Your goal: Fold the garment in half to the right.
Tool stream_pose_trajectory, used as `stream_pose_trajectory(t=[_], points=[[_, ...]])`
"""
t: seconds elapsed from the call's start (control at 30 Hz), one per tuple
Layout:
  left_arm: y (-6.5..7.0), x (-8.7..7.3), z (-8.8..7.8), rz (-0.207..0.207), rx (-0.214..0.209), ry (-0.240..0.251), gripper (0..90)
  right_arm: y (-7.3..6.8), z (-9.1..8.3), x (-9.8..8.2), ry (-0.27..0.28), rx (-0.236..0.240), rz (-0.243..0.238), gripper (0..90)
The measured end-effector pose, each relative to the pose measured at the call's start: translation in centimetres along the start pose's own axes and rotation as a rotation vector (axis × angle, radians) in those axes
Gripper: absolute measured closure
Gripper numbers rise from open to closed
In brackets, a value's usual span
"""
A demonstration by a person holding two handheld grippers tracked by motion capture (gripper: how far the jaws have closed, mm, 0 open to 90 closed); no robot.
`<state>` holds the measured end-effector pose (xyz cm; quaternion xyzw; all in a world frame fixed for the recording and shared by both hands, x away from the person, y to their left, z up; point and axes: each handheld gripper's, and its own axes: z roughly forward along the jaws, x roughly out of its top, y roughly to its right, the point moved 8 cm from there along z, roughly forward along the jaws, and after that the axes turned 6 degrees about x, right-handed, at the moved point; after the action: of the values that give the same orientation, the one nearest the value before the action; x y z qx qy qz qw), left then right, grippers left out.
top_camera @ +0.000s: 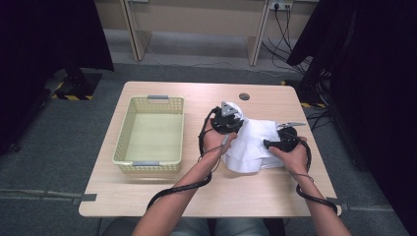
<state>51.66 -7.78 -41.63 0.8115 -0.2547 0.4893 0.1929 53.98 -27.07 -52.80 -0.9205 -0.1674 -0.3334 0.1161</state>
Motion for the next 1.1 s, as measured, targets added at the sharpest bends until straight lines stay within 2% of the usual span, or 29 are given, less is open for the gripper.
stream_pose_trajectory(t=[1.1], points=[[1.3, 0.6, 0.6, 0.025, -0.016, 0.004, 84.6, -2.3, 0.9, 0.6, -0.005, 0.029, -0.032, 22.6]])
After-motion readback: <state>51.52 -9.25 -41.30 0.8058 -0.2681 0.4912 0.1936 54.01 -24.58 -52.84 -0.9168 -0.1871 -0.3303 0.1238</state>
